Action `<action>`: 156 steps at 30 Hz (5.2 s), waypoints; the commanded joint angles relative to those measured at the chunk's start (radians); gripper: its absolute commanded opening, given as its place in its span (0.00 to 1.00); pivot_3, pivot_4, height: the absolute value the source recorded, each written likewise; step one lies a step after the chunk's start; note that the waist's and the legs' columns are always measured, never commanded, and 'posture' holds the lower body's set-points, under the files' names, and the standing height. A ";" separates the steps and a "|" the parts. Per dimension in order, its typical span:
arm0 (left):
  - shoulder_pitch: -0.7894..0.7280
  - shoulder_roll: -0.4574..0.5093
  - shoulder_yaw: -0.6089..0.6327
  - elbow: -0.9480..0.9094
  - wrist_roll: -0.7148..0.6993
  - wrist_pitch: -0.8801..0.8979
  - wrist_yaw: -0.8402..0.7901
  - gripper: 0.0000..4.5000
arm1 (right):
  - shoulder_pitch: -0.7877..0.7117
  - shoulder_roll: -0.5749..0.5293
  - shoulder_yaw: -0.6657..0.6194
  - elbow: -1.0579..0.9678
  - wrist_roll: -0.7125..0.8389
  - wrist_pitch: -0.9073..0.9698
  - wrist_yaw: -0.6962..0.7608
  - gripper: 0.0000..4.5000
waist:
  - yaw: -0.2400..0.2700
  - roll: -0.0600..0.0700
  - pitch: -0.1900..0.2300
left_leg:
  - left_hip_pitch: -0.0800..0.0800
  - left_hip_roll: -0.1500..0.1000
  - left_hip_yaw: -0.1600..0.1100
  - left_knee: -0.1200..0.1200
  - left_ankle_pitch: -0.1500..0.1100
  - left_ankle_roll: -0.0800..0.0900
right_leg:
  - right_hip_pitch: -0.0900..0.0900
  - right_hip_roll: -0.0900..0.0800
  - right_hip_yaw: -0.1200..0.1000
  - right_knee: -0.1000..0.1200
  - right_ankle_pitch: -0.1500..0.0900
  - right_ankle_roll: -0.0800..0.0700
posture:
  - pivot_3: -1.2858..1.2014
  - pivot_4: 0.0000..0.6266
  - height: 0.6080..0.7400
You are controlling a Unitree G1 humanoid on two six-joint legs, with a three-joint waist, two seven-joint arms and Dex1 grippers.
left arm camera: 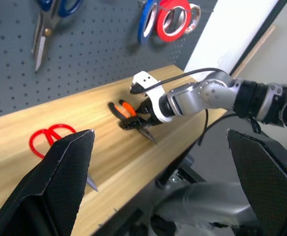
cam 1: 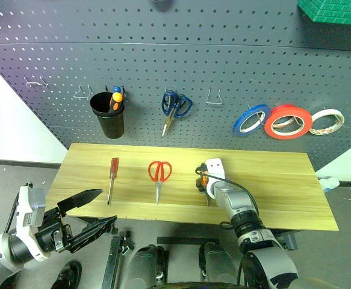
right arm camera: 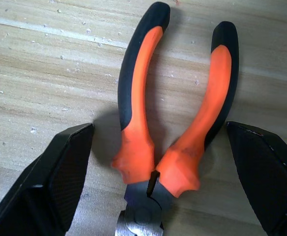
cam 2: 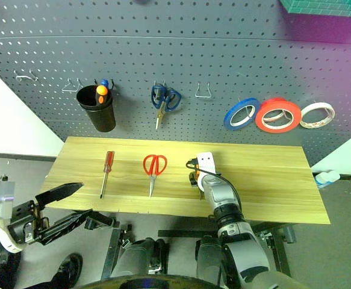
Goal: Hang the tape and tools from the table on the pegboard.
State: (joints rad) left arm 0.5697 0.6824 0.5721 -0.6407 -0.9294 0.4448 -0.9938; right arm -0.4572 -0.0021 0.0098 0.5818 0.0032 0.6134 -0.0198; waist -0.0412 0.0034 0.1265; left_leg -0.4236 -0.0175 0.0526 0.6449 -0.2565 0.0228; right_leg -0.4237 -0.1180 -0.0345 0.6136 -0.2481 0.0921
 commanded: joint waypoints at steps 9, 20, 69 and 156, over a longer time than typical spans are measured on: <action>-0.030 -0.019 0.011 -0.088 -0.048 -0.007 0.067 1.00 | -0.033 -0.009 0.001 0.052 -0.002 -0.017 0.014 0.99 | -0.001 0.000 0.000 | 0.000 0.000 0.000 0.000 0.000 0.000 | 0.000 0.000 0.000 0.000 0.000 0.000 | 0.54 0.21 1.00; 0.000 -0.024 -0.001 -0.083 -0.017 -0.024 0.046 1.00 | -0.035 -0.021 0.040 0.068 -0.039 -0.014 0.007 0.48 | 0.000 0.000 0.000 | 0.000 0.000 0.000 0.000 0.000 0.000 | 0.001 0.000 0.000 0.000 0.000 0.000 | 0.54 0.21 1.00; -0.151 -0.113 -0.127 0.483 0.232 -0.399 -0.342 1.00 | 0.312 -0.018 -0.055 -0.510 0.407 -0.507 0.693 0.48 | -0.003 -0.008 -0.010 | -0.002 0.000 0.002 0.001 0.000 -0.001 | -0.002 0.000 -0.001 0.003 0.001 0.001 | 0.51 0.05 1.00; -0.190 -0.115 -0.161 0.401 0.187 -0.366 -0.231 1.00 | -0.489 -0.019 -0.222 0.304 0.258 -1.197 0.418 0.48 | -0.004 -0.004 -0.060 | 0.019 0.014 0.010 0.005 0.008 -0.007 | 0.014 0.018 0.004 0.016 0.007 -0.008 | 0.53 0.00 1.00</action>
State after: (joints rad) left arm 0.3874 0.5655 0.3885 -0.2461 -0.7485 0.1211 -1.1930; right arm -0.8909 -0.0268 -0.2201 0.8952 0.2760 -0.5360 0.4030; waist -0.0450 -0.0008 0.0664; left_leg -0.4044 -0.0031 0.0624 0.6504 -0.2486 0.0153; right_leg -0.4098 -0.0996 -0.0310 0.6300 -0.2409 0.0841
